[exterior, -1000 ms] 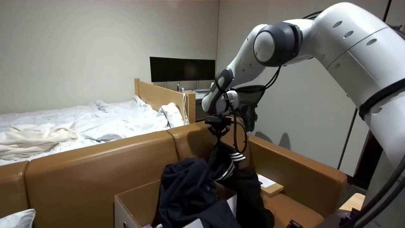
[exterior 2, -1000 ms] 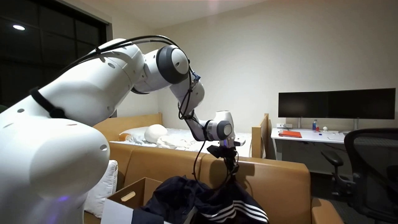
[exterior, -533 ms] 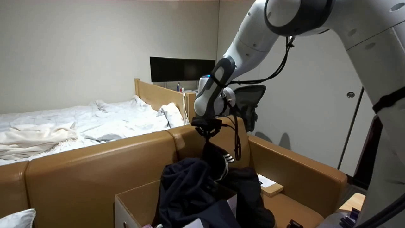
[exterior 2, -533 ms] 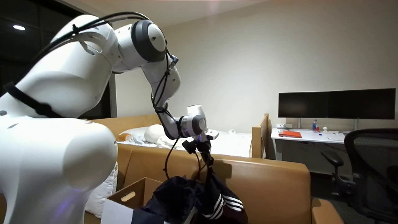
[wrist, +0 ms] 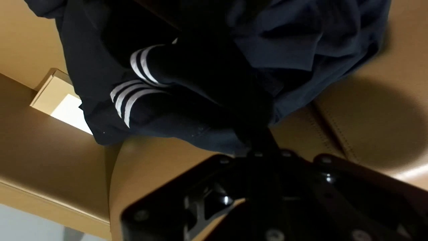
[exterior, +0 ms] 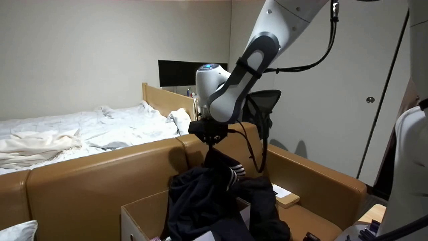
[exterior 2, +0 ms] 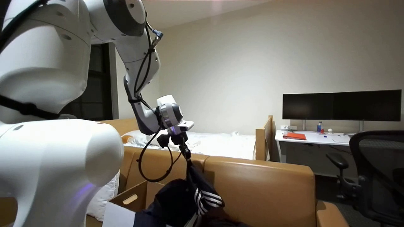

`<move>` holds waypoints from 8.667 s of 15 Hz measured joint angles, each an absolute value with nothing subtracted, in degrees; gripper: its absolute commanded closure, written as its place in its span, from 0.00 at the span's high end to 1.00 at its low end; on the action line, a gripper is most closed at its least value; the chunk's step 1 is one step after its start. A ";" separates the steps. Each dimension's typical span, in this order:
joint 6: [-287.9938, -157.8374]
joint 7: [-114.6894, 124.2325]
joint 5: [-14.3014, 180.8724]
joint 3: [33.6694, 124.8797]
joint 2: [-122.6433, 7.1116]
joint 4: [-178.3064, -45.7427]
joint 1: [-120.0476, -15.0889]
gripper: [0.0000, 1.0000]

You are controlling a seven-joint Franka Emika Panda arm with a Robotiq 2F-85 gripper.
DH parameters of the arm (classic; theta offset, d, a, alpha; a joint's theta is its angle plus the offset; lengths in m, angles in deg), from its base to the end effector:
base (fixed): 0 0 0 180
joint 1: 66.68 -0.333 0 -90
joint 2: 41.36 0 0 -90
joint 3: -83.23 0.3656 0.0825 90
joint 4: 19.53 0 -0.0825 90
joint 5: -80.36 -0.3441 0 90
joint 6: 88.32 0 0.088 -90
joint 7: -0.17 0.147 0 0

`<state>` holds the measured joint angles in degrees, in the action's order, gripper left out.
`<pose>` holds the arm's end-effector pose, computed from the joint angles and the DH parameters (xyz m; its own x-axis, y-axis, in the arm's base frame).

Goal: Pick up the black cloth from the sofa and put it in the box

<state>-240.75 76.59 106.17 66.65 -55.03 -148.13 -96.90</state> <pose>0.5367 0.1384 0.3223 0.7159 -0.6069 0.3452 -0.6396 -0.7683 -0.0243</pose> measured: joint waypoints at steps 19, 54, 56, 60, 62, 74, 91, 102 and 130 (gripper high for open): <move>-226.36 79.86 109.48 88.55 -62.80 -139.97 -88.08 0.00; -208.46 55.32 90.22 82.30 -99.87 -107.56 -87.18 0.95; -208.51 55.32 90.28 82.11 -99.25 -107.66 -87.53 1.00; -208.87 55.32 90.62 81.74 -96.62 -109.26 -88.36 1.00; -209.45 55.32 90.95 81.62 -94.78 -110.95 -88.90 1.00; -213.39 55.33 93.20 81.53 -84.03 -121.94 -90.68 1.00; -221.82 56.06 94.67 81.92 -74.29 -138.67 -91.14 1.00; -221.96 57.96 94.69 83.47 -68.02 -146.07 -91.74 1.00; -229.41 57.95 97.63 82.14 -69.00 -153.75 -90.90 1.00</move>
